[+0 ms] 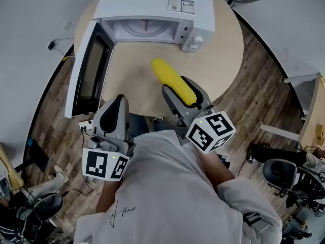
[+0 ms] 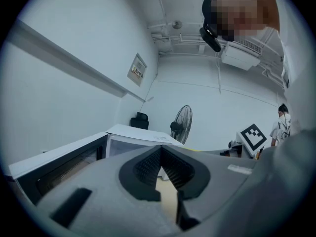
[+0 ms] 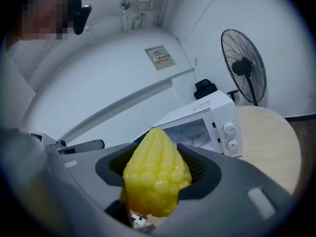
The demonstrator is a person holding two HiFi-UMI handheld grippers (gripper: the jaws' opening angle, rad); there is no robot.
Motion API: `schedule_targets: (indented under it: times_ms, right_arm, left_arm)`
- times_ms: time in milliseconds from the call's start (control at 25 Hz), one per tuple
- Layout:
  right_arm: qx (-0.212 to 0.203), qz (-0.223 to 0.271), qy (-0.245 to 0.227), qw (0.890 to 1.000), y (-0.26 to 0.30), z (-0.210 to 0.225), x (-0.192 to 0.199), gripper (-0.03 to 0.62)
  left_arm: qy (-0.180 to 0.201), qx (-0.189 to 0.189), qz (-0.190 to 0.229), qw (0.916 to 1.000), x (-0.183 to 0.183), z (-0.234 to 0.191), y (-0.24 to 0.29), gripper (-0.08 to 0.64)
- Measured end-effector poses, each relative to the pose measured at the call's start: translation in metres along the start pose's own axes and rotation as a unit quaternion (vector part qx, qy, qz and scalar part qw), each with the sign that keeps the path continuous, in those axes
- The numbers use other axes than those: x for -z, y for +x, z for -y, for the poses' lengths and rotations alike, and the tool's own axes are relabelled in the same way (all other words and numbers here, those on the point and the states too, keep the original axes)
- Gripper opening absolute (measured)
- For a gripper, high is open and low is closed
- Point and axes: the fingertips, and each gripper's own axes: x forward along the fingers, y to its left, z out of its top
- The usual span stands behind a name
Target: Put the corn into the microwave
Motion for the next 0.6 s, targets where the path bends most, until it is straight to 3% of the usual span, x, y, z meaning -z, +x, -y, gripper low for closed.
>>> schedule_targets:
  times_ms: [600]
  right_arm:
    - [0.006,-0.022,-0.005,1.0,0.052,0.014,0.003,0.261]
  left_arm:
    - [-0.019,-0.008,-0.002,0.9998,-0.007,-0.042,0.021,-0.011]
